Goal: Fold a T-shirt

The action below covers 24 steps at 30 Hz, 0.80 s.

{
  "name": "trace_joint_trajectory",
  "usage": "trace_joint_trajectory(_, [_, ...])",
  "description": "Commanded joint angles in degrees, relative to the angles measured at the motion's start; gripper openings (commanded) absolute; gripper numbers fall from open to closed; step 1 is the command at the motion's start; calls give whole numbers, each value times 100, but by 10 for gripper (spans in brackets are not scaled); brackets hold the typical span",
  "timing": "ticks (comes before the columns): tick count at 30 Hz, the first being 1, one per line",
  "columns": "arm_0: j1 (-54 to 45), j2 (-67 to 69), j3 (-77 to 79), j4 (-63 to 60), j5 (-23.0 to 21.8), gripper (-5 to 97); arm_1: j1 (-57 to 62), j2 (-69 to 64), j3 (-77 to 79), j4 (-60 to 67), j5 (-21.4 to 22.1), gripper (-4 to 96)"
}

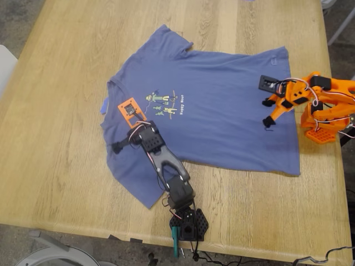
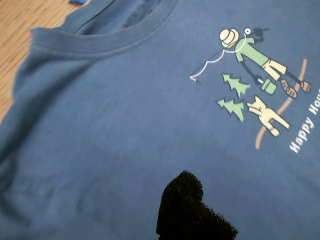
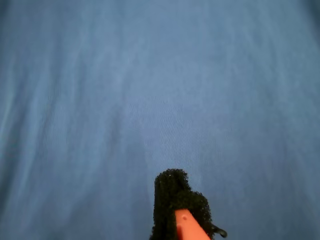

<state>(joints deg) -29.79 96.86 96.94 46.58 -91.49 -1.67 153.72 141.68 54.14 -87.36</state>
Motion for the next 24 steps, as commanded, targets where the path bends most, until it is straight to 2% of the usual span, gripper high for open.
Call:
trace_joint_trajectory(1, [18, -202, -659, -527, -9, 731, -123, -352, -44, -694, -9, 456])
trace_joint_trajectory(14, [-642, -1881, -1951, -1116, 0, 739, -914, -3006, -1037, -3006, 193, 443])
trace_joint_trajectory(24, [-510, -3120, -3419, -1257, -18, 738, -1318, -4465, -1916, -3612, 422, 425])
